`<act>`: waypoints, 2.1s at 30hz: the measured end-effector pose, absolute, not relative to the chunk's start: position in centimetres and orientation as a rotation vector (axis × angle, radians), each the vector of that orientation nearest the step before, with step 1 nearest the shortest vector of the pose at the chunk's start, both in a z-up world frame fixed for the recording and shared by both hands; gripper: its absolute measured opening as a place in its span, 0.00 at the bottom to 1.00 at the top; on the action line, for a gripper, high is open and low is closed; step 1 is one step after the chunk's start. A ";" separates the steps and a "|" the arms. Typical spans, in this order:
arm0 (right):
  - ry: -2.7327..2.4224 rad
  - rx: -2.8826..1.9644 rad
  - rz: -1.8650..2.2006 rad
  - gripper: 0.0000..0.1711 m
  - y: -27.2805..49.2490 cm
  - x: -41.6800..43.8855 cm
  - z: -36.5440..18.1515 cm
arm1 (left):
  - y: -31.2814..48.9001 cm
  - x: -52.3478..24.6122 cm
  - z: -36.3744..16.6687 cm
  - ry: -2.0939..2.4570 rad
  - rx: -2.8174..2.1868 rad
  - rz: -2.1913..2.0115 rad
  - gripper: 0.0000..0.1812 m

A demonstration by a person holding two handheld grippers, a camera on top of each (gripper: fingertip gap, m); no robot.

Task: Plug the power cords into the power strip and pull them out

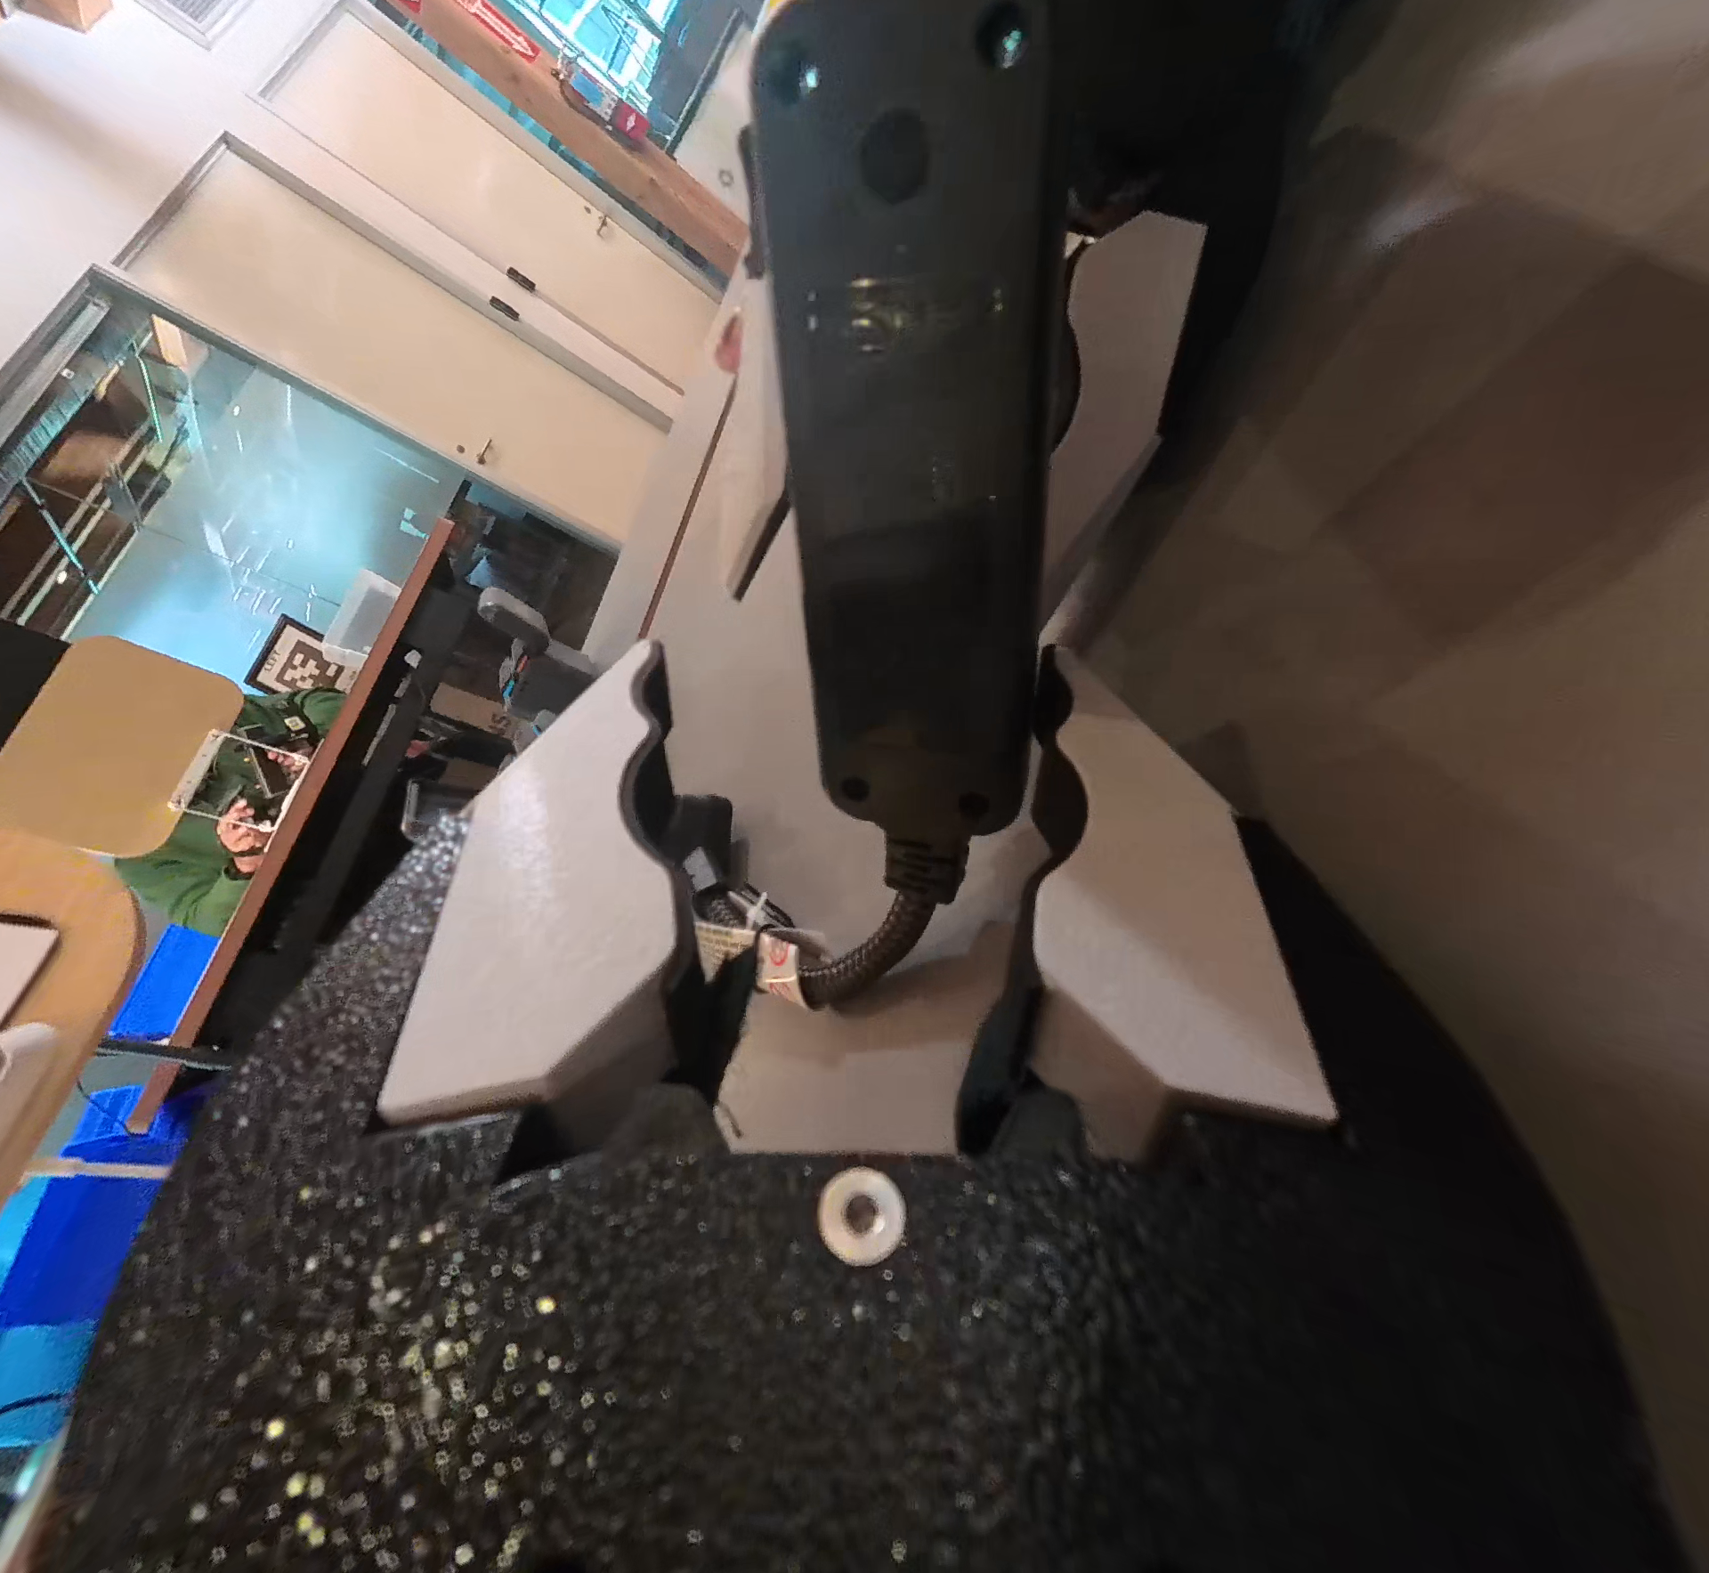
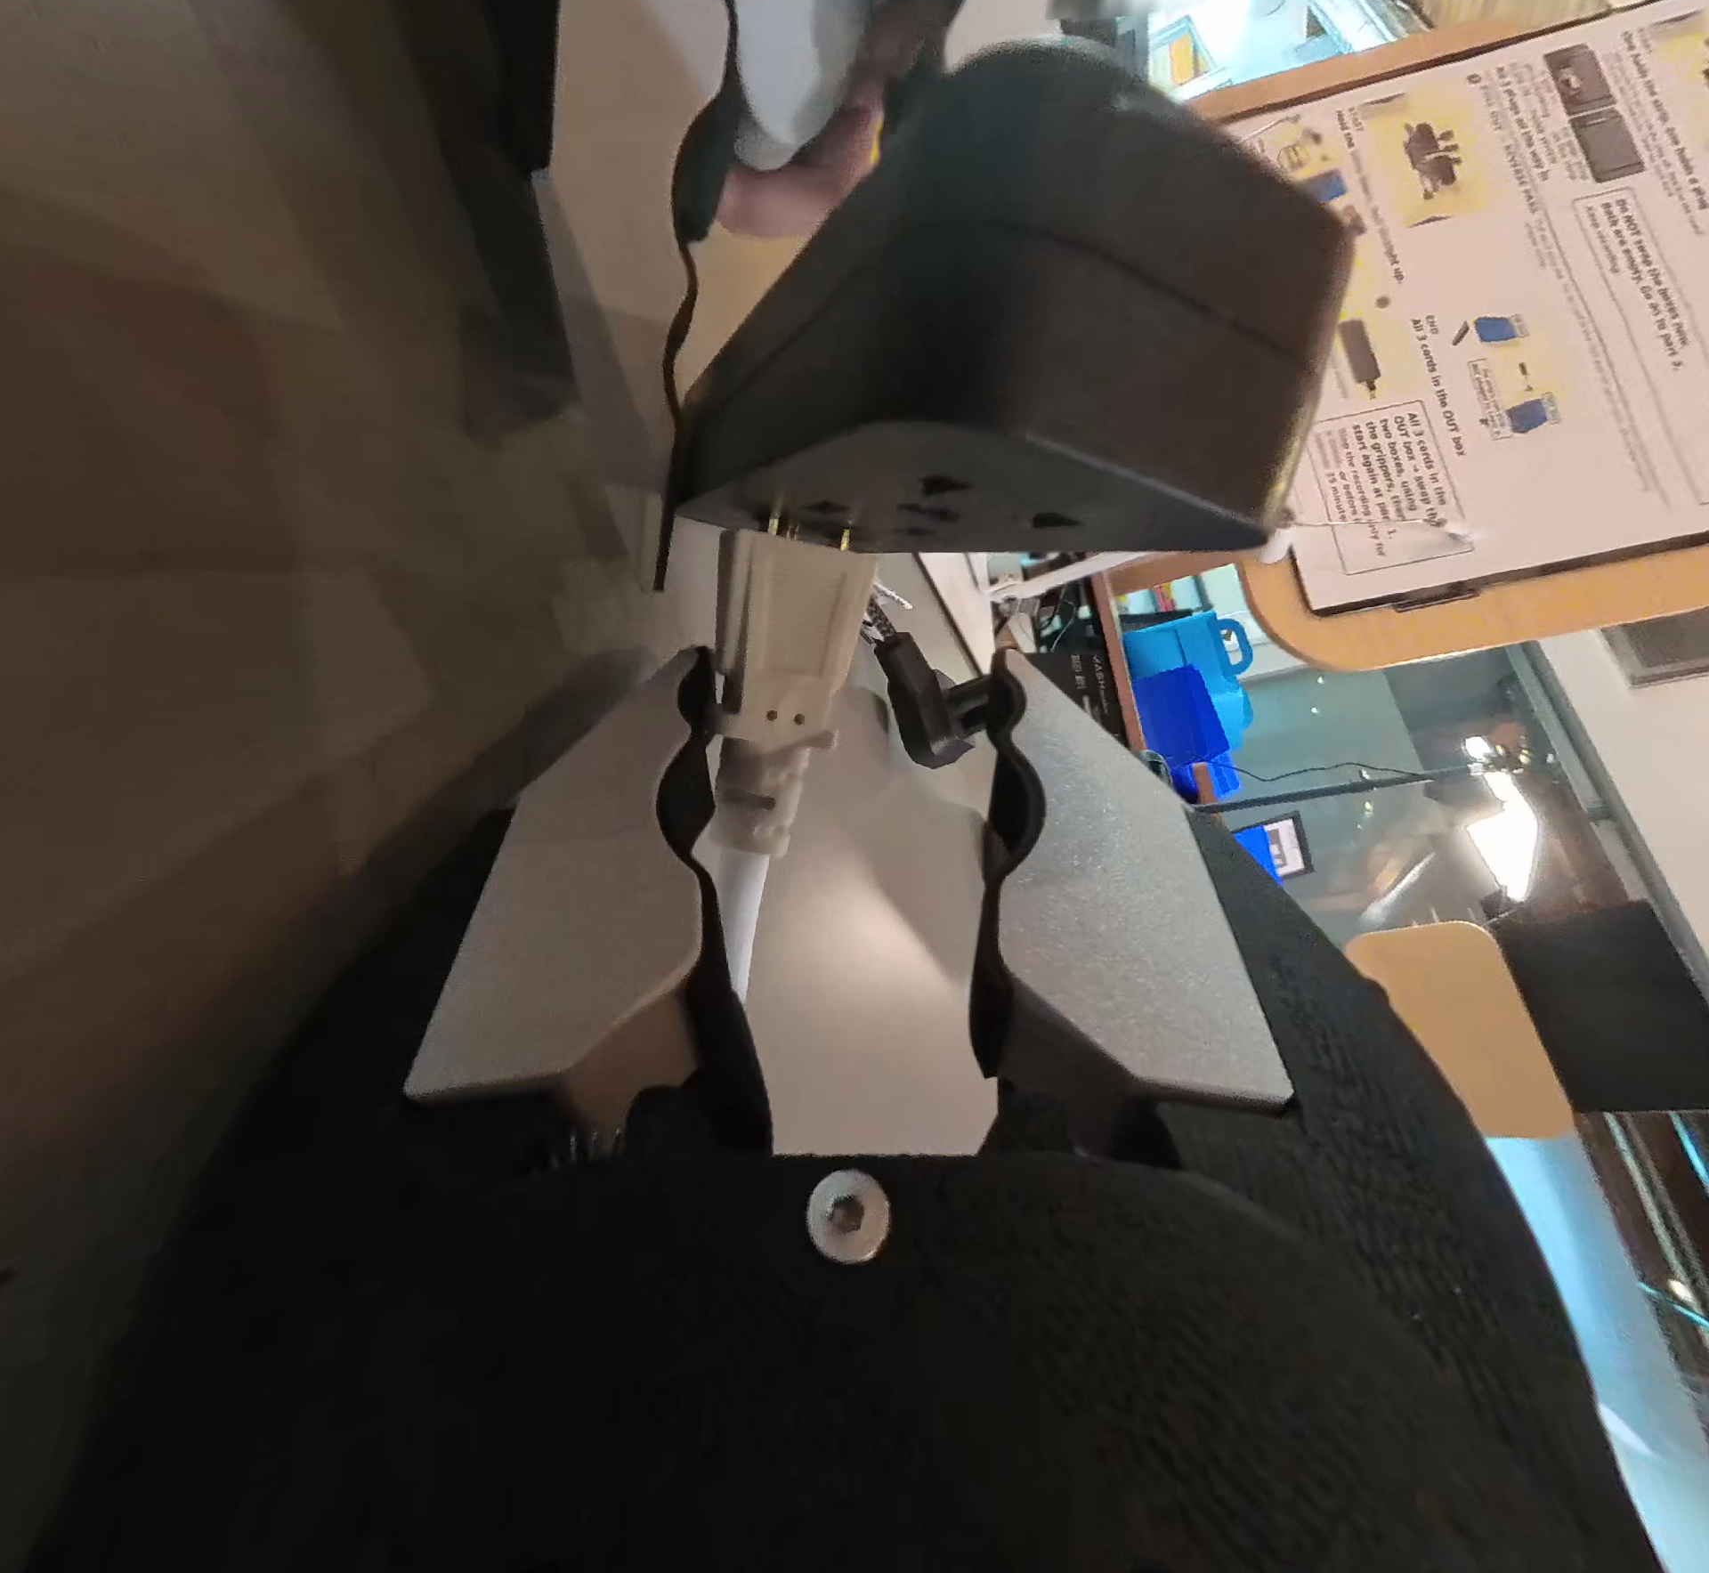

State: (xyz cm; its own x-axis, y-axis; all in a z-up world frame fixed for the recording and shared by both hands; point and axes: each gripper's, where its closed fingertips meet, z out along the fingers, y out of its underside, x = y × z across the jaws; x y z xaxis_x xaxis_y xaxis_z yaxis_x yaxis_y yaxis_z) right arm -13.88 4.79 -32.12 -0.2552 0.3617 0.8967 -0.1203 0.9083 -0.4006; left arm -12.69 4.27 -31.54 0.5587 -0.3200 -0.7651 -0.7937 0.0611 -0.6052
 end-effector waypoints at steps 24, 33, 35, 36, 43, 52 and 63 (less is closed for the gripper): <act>-1.780 -0.327 0.388 0.26 7.4 -11.2 -32.7 | 4.0 -13.2 -31.7 0.868 -1.626 0.503 0.39; -1.793 -0.368 0.453 0.23 7.4 -11.2 -32.7 | 4.1 -13.3 -31.8 0.859 -1.639 0.476 0.37; -1.796 -0.387 0.482 0.22 7.4 -11.3 -32.6 | 4.2 -13.2 -31.9 0.863 -1.639 0.475 0.37; -1.797 -0.396 0.492 0.22 7.4 -11.3 -32.6 | 4.3 -13.1 -31.9 0.863 -1.642 0.472 0.36; -1.798 -0.397 0.526 0.23 6.8 -11.5 -32.4 | 5.0 -13.3 -32.2 0.822 -1.697 0.460 0.33; -1.784 -0.367 0.535 0.23 5.5 -12.0 -32.1 | 5.3 -12.9 -32.1 0.756 -1.758 0.351 0.26; -1.641 -0.355 0.209 0.23 6.9 -14.0 -30.8 | 5.9 -12.0 -30.0 0.534 -1.748 0.017 0.26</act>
